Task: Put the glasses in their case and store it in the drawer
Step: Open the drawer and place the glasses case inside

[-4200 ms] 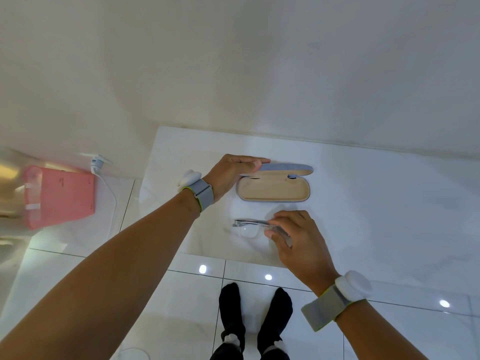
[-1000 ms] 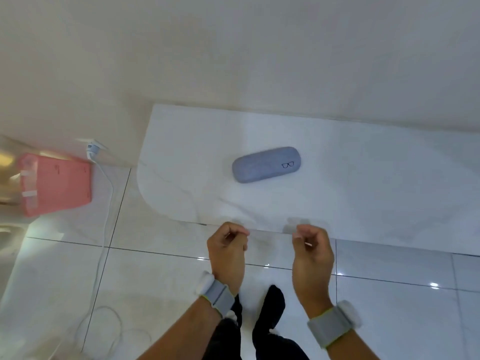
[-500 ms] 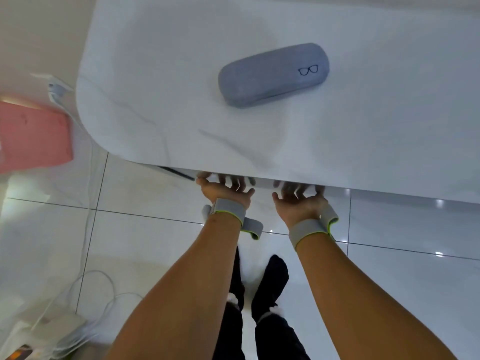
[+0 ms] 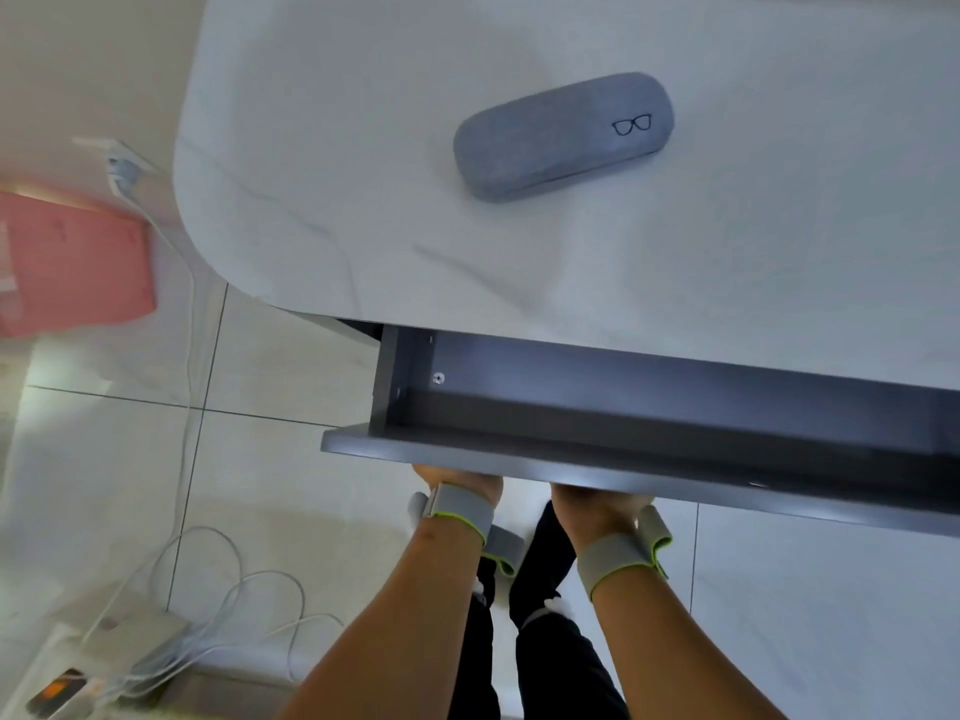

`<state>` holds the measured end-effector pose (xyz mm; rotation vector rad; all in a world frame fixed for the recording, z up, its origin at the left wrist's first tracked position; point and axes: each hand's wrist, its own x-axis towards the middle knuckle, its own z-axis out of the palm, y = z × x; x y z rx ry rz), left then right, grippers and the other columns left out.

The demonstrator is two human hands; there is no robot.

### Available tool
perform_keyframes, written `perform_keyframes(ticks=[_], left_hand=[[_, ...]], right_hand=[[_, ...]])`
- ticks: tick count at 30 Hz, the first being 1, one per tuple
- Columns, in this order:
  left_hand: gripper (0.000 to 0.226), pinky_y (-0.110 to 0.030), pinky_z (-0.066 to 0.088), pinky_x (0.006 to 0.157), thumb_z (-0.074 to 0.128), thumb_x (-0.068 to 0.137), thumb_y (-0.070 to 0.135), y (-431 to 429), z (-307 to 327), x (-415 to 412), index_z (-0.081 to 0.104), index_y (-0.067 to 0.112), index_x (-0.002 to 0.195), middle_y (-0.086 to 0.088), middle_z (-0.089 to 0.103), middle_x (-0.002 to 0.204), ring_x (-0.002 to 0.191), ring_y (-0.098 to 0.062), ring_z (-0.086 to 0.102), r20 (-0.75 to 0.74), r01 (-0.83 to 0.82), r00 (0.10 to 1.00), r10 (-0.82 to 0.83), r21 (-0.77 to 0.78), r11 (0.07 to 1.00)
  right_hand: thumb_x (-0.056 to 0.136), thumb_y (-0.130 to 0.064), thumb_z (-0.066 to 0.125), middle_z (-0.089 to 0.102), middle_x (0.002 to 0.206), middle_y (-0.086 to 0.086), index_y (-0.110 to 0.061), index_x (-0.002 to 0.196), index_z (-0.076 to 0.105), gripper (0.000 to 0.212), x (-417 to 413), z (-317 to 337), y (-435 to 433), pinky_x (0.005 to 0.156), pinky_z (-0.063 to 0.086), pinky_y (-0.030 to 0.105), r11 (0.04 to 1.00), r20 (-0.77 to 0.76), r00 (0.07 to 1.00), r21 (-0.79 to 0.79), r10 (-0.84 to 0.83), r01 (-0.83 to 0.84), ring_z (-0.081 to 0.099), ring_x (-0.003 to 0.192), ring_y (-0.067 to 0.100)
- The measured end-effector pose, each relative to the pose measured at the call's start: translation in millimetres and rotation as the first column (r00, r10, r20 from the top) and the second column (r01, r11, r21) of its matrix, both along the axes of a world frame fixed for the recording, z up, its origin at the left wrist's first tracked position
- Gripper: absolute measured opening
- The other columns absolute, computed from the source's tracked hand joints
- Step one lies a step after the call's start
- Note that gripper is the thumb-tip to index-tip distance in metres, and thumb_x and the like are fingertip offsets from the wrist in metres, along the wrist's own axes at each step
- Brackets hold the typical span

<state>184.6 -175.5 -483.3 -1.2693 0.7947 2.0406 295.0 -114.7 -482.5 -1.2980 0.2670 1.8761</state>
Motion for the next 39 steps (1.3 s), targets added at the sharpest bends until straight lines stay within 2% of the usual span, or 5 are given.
perform_keyframes(ticks=[4, 7, 13, 23, 39], left_hand=[[0.029, -0.053, 0.048, 0.09, 0.037, 0.095, 0.023, -25, 28, 14, 0.061, 0.015, 0.107, -0.015, 0.06, 0.107, 0.097, -0.034, 0.057, 0.049, 0.576, 0.796, -0.604, -0.366, 0.73], [0.02, -0.039, 0.054, 0.068, 0.054, 0.088, 0.022, -38, 91, 23, 0.068, 0.008, 0.086, -0.012, 0.071, 0.082, 0.07, -0.025, 0.062, 0.092, 0.785, 0.287, -0.953, -0.593, 0.179], [0.021, -0.031, 0.047, 0.057, 0.066, 0.078, 0.036, -56, 173, 10, 0.053, 0.021, 0.069, 0.003, 0.058, 0.063, 0.062, -0.019, 0.051, 0.272, -0.194, -0.576, -0.771, -0.962, -0.194], [0.025, -0.034, 0.047, 0.07, 0.062, 0.072, 0.017, 3, 155, -35, 0.063, 0.015, 0.097, -0.012, 0.071, 0.098, 0.084, -0.035, 0.068, 0.562, -0.432, -0.807, -0.182, -0.771, -0.467], [0.013, -0.036, 0.048, 0.072, 0.06, 0.078, 0.017, -45, 162, -1, 0.066, 0.013, 0.09, -0.013, 0.071, 0.094, 0.086, -0.037, 0.067, 0.527, -0.434, -0.849, -0.046, -0.744, -0.507]], right_hand=[[0.093, -0.021, 0.039, 0.061, 0.11, 0.01, -0.018, 0.105, 0.061, 0.026, 8, 18, -18, 0.095, 0.046, 0.048, 0.934, 0.332, 0.873, -0.127, 0.357, -0.334, 0.056, 0.107, 0.034], [0.087, -0.016, 0.054, 0.07, 0.088, 0.013, -0.01, 0.085, 0.069, 0.016, 14, 70, -27, 0.09, 0.052, 0.042, 0.526, 0.679, 0.298, -0.154, 0.671, -0.836, 0.064, 0.091, 0.033], [0.085, -0.02, 0.067, 0.065, 0.088, 0.0, -0.017, 0.088, 0.066, 0.005, 15, 153, -27, 0.067, 0.043, 0.022, -0.36, 0.972, -0.209, -0.235, -0.108, -0.903, 0.059, 0.078, 0.018], [0.081, -0.021, 0.065, 0.072, 0.097, 0.004, -0.018, 0.096, 0.071, 0.017, -32, 167, 18, 0.076, 0.05, 0.03, -0.406, 0.606, -0.753, -0.775, -0.258, -0.484, 0.068, 0.091, 0.026], [0.08, -0.011, 0.057, 0.07, 0.091, 0.009, -0.013, 0.091, 0.068, 0.016, 8, 158, -26, 0.072, 0.052, 0.037, -0.583, 0.601, -0.727, -0.736, -0.33, -0.344, 0.066, 0.087, 0.033]])
